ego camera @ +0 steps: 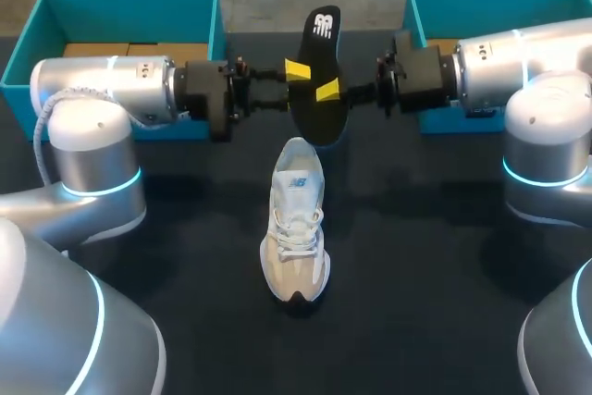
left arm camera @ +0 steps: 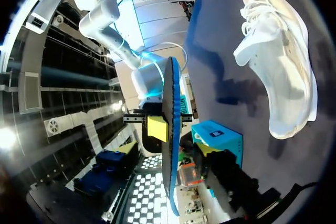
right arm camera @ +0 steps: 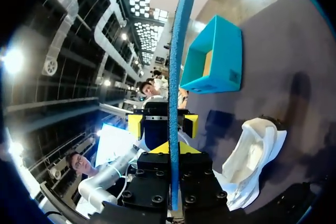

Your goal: Take the shoe out of the shoebox, open the shoe tongue, remove and reinsert the insole, then place the shoe into the shoebox

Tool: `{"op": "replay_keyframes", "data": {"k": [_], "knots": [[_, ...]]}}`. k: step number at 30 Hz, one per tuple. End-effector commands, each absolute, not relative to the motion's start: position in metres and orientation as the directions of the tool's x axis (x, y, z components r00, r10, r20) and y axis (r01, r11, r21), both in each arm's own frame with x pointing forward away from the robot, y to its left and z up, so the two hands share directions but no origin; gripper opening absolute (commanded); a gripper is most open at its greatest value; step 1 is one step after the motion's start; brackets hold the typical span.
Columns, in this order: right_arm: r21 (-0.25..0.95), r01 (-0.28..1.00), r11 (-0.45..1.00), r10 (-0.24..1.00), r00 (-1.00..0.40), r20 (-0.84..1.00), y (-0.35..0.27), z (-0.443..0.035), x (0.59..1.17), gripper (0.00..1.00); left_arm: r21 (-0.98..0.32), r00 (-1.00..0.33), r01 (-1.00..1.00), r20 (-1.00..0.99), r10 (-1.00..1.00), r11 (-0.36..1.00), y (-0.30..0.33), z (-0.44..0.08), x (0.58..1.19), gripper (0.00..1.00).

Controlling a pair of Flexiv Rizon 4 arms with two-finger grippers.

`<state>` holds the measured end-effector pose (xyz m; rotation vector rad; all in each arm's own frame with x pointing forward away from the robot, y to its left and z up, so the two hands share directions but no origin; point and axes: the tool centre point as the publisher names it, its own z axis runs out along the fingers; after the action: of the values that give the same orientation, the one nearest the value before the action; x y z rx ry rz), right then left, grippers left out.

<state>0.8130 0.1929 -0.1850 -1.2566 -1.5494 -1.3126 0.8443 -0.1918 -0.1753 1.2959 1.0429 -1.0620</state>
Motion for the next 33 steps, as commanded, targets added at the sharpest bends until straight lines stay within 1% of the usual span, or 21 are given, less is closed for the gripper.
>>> {"op": "replay_keyframes", "data": {"k": [1,9,15,21,25,29,33], "knots": [[0.283,0.959,-0.008,0.210,-0.275,0.938,0.191,-0.187,0.815,0.00,0.214,0.214,0.975,-0.977,0.001,-0.061,-0.174,-0.173,0.845,1.00],[0.441,0.897,0.006,0.204,-0.433,0.878,0.192,-0.187,0.826,0.00,0.195,0.204,0.972,-0.977,0.063,-0.128,-0.141,-0.172,0.841,1.00],[0.590,0.806,0.052,0.176,-0.589,0.789,0.200,-0.180,0.830,0.00,0.147,0.190,0.954,-0.971,0.146,-0.259,-0.120,-0.178,0.836,1.00],[0.691,0.720,0.063,0.110,-0.693,0.712,0.205,-0.175,0.830,0.00,0.117,0.206,0.929,-0.951,0.229,-0.350,-0.108,-0.187,0.837,1.00],[0.725,0.687,0.061,0.058,-0.727,0.684,0.210,-0.173,0.831,0.00,0.090,0.210,0.914,-0.940,0.269,-0.397,-0.106,-0.193,0.835,1.00],[0.748,0.660,0.068,0.009,-0.751,0.661,0.217,-0.171,0.831,0.00,0.054,0.197,0.909,-0.929,0.313,-0.414,-0.100,-0.203,0.834,1.00],[0.746,0.661,0.081,-0.002,-0.748,0.663,0.221,-0.171,0.831,0.00,0.037,0.191,0.908,-0.923,0.335,-0.417,-0.096,-0.210,0.834,1.00]]}}
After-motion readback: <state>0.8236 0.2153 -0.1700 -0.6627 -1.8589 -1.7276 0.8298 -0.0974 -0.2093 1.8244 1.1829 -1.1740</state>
